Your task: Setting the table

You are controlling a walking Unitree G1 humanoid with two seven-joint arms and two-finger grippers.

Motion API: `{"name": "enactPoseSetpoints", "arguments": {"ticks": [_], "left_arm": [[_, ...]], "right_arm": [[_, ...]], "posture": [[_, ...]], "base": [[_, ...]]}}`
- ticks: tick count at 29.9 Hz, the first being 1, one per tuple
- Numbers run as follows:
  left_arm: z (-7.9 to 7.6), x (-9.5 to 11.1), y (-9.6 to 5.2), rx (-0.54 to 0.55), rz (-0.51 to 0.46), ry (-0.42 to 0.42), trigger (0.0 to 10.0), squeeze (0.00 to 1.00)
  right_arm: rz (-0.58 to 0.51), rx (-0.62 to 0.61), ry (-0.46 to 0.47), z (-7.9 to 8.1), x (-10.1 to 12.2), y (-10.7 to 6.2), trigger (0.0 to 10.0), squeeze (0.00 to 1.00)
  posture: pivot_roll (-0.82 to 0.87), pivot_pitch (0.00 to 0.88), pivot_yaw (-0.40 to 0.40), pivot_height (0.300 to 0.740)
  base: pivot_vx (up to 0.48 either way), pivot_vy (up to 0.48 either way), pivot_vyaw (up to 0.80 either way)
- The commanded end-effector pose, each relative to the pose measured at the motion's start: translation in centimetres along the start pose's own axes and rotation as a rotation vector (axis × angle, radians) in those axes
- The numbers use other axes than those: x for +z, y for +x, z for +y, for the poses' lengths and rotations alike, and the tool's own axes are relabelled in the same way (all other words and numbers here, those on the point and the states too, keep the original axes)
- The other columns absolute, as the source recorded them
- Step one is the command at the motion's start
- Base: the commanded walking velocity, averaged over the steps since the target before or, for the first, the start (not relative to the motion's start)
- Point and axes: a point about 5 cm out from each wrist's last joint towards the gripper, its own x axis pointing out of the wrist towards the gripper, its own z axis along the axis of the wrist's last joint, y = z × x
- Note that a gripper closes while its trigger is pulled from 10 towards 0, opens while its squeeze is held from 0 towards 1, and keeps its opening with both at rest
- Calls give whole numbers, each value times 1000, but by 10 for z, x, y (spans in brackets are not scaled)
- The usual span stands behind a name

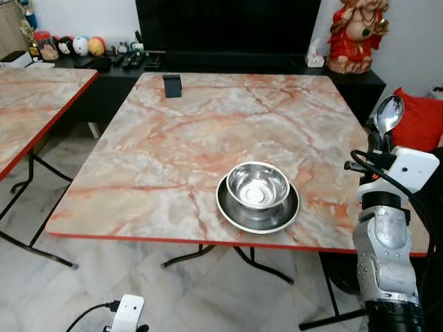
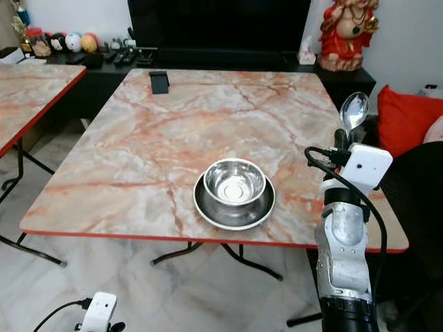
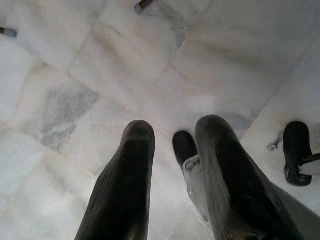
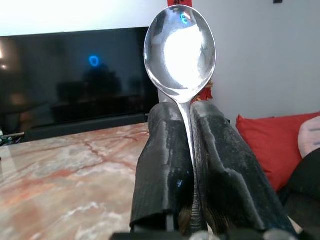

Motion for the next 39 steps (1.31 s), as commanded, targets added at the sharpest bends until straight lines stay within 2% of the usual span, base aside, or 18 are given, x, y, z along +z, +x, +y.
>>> {"name": "enactPoseSetpoints", "arguments": {"ticks": [1, 6, 19, 21, 24, 25, 26, 27, 28, 31, 34, 36, 37, 39], "left_arm": [[-2, 2, 1, -1, 3, -18, 10000, 0], [-3, 4, 1, -3, -1, -12, 10000, 0], [-3, 4, 1, -7, -4, -13, 10000, 0], [-4, 4, 1, -9, -3, -11, 10000, 0], [-4, 4, 1, -11, -3, -11, 10000, 0], [-4, 4, 1, -11, -3, -11, 10000, 0], [-4, 4, 1, -11, -3, -11, 10000, 0], [-4, 3, 1, -11, -2, -11, 10000, 0], [-4, 3, 1, -11, -2, -11, 10000, 0], [-5, 3, 1, -15, 2, -6, 10000, 0], [-5, 2, 1, -16, 2, -5, 10000, 0], [-5, 2, 1, -19, 4, -4, 10000, 0], [-7, 2, 1, -23, 6, -2, 10000, 0], [-7, 2, 1, -23, 6, -2, 10000, 0]], "right_arm": [[-1, 6, -1, 3, 2, 3, 10000, 0], [1, 5, 0, 3, 2, 2, 10000, 0], [18, -2, -5, 3, 0, -1, 10000, 0], [64, -21, -27, 0, -5, -5, 10000, 0], [159, -66, -12, -6, -12, -7, 10000, 0], [159, -66, -12, -6, -12, -7, 10000, 0], [217, -100, -39, -10, -14, -7, 10000, 0], [268, -113, -92, -18, -6, -6, 10000, 0], [268, -113, -92, -18, -6, -6, 10000, 0], [325, -41, -169, -22, 6, -3, 10000, 0], [334, -31, -176, -22, 7, -3, 10000, 0], [371, -6, -174, -22, 7, -6, 10000, 0], [429, 43, -179, -20, 5, -12, 10000, 0], [429, 43, -179, -20, 5, -12, 10000, 0]], "posture": [[-12, 0, -21, 740], [-17, 0, -20, 740], [-16, 0, -24, 740], [-21, 0, -25, 740], [-20, 0, -25, 740], [-20, 0, -25, 740], [-18, 0, -25, 740], [-30, 0, -21, 740], [-30, 0, -21, 740], [-40, 0, -16, 740], [-40, 0, -16, 740], [-47, 0, -18, 740], [-57, 0, -15, 740], [-57, 0, -15, 740]], "base": [[337, 0, 0], [310, 0, 0], [0, 0, 0], [0, 0, 0], [0, 0, 0], [0, 0, 0], [0, 0, 0], [0, 0, 0], [0, 0, 0], [0, 0, 0], [0, 0, 0], [0, 0, 0], [0, 0, 0], [0, 0, 0]]}}
